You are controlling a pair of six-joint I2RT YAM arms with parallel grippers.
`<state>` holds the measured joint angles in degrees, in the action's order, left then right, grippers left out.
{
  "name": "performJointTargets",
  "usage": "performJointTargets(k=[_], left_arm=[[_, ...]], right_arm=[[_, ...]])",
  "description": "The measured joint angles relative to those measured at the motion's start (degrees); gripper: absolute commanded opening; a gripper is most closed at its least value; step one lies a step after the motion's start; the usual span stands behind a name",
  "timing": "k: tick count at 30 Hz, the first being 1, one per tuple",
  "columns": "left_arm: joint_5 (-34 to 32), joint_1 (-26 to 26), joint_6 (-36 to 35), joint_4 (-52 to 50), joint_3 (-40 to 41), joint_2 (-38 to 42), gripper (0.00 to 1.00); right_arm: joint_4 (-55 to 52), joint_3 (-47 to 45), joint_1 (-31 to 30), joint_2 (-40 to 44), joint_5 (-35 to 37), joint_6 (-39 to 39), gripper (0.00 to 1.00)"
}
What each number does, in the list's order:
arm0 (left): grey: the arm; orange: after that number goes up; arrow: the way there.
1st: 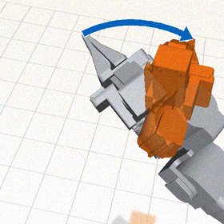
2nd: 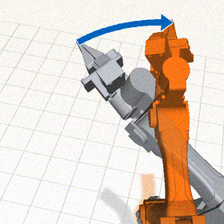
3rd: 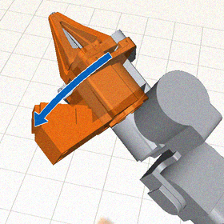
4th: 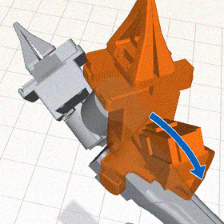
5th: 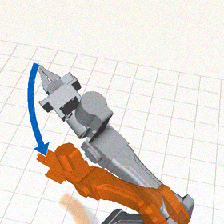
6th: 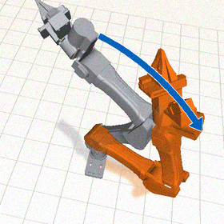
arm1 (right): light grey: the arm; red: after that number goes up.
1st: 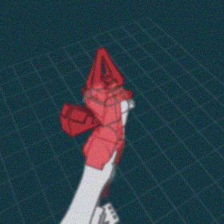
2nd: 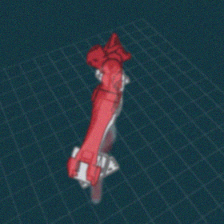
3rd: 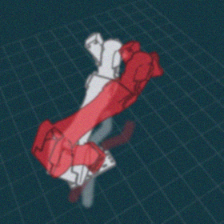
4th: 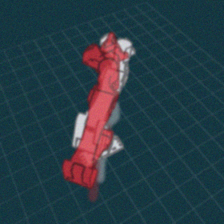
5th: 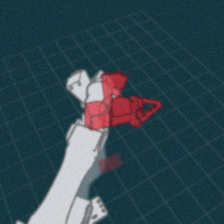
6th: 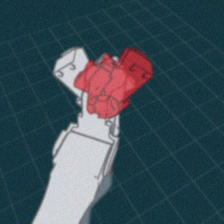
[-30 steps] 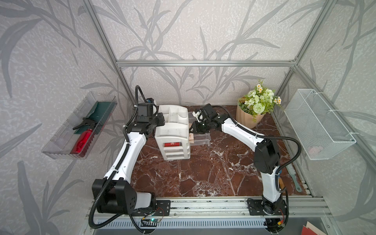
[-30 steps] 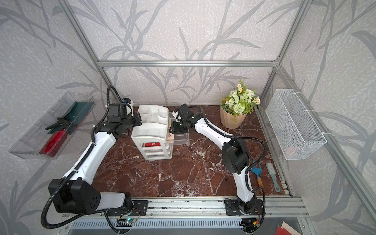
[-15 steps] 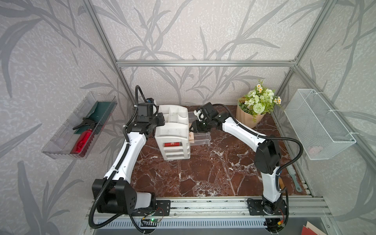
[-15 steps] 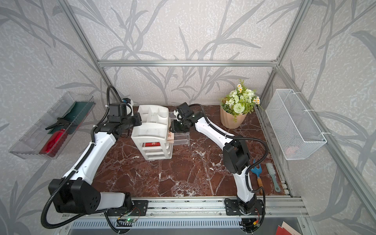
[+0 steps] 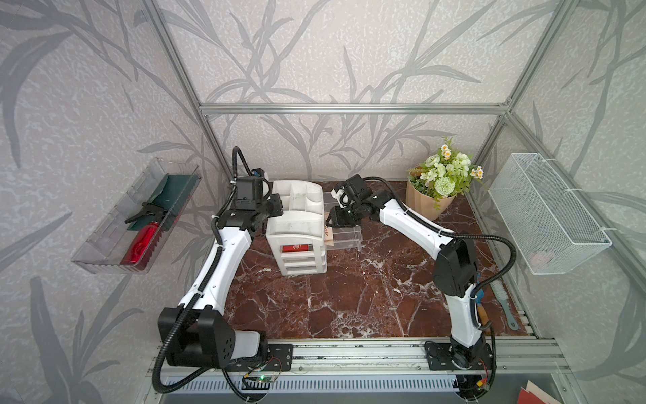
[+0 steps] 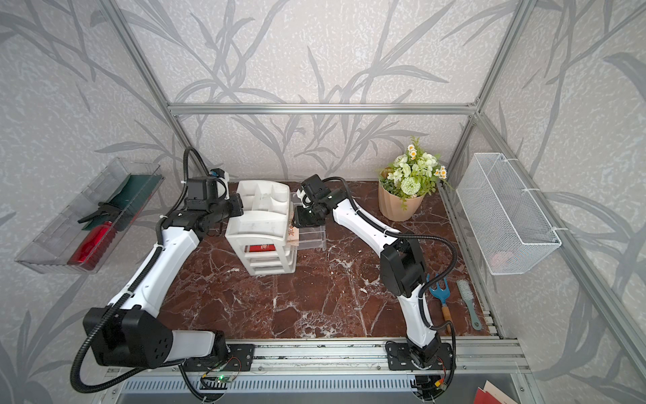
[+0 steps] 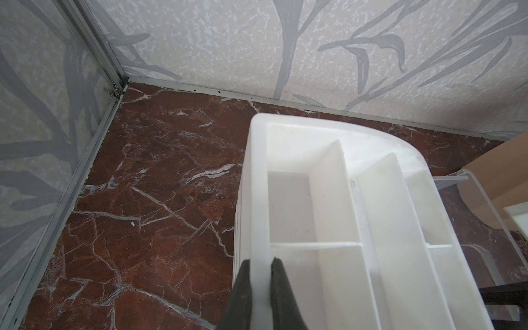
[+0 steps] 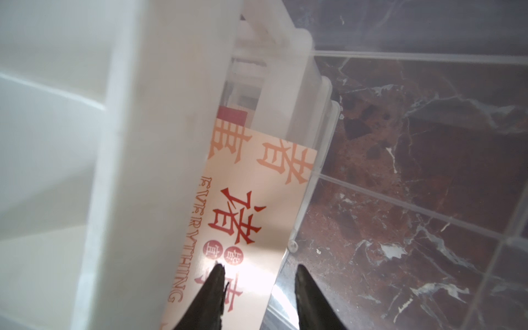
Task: Take the postcards out of the drawer
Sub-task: Pick up the postcard from the drawer.
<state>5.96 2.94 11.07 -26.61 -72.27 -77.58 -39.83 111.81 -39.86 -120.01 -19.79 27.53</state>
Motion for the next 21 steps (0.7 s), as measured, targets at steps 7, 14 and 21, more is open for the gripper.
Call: performJointTargets(k=[7,14,21], left_arm=[[0.0,0.0,0.0,0.0,0.0,0.0,0.01],[0.0,0.0,0.0,0.0,0.0,0.0,0.0],[0.0,0.0,0.0,0.0,0.0,0.0,0.0]], right_arm=[[-0.4,0.0,-0.7,-0.1,-1.9,-1.5,0.28],[-0.4,0.0,-0.9,-0.2,-3.5,-2.2,0.12],[-2.8,5.0,-0.9,-3.2,-4.6,-2.6,0.11]])
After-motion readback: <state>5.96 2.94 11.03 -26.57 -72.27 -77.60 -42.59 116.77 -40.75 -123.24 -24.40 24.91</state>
